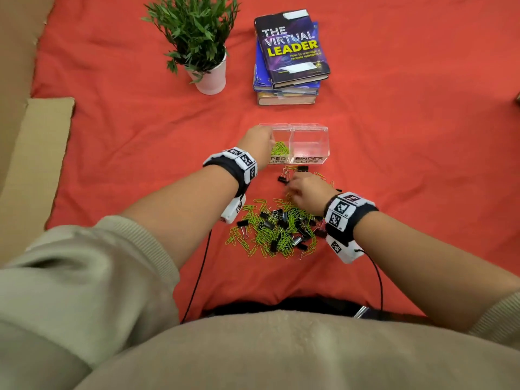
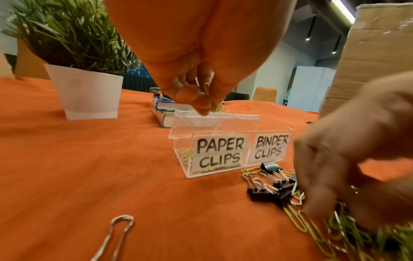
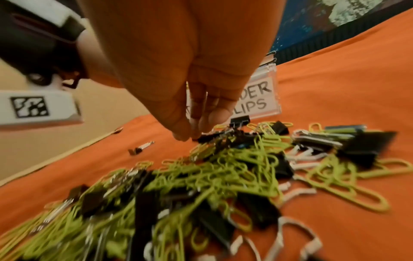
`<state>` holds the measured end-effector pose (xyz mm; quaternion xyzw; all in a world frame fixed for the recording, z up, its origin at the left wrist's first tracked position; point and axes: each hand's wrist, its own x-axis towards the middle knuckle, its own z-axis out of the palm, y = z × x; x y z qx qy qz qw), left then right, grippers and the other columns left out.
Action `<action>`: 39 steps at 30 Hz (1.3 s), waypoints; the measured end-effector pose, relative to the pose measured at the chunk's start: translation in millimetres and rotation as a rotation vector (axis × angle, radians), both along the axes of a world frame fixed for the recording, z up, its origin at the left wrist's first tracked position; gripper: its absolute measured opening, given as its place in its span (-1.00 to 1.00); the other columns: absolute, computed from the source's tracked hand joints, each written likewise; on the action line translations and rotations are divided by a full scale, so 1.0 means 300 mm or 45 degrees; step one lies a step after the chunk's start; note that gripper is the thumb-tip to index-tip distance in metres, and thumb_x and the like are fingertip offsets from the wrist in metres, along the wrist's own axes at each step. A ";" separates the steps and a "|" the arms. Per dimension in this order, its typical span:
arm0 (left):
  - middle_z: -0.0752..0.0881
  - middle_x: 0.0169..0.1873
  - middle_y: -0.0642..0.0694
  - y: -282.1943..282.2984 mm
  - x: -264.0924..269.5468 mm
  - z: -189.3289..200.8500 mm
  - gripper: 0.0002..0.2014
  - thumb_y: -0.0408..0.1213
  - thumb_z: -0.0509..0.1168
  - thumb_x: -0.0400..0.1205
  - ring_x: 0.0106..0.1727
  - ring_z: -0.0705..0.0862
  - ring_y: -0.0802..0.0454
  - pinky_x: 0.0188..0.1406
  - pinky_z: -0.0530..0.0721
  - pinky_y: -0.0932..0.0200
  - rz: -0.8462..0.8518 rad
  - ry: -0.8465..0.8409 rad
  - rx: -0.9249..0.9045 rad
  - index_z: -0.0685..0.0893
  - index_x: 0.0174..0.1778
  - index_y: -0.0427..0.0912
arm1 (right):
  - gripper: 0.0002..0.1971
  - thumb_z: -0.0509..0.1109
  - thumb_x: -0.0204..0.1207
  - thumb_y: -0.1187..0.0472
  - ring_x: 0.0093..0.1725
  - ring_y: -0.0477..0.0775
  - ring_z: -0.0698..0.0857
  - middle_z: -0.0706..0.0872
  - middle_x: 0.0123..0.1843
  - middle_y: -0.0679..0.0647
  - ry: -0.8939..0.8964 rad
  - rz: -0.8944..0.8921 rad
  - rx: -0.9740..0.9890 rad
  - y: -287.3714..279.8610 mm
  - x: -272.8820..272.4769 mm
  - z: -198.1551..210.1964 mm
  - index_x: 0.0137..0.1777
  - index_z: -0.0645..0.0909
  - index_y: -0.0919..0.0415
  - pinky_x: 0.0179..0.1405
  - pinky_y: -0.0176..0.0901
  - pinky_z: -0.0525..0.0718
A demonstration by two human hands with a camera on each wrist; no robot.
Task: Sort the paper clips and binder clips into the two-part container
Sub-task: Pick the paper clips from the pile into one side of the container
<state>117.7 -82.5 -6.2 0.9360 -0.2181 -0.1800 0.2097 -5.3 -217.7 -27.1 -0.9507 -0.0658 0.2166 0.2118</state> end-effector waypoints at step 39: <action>0.58 0.15 -0.15 0.364 -0.312 -0.130 -0.77 -0.40 0.23 0.56 0.18 0.59 -0.19 0.02 0.61 -0.08 -0.135 0.003 0.244 0.56 0.13 -0.15 | -0.67 0.44 0.48 0.06 0.27 0.10 0.43 0.52 0.17 0.10 -0.102 0.097 0.010 0.138 -0.078 -0.047 0.22 0.61 0.11 0.29 0.02 0.52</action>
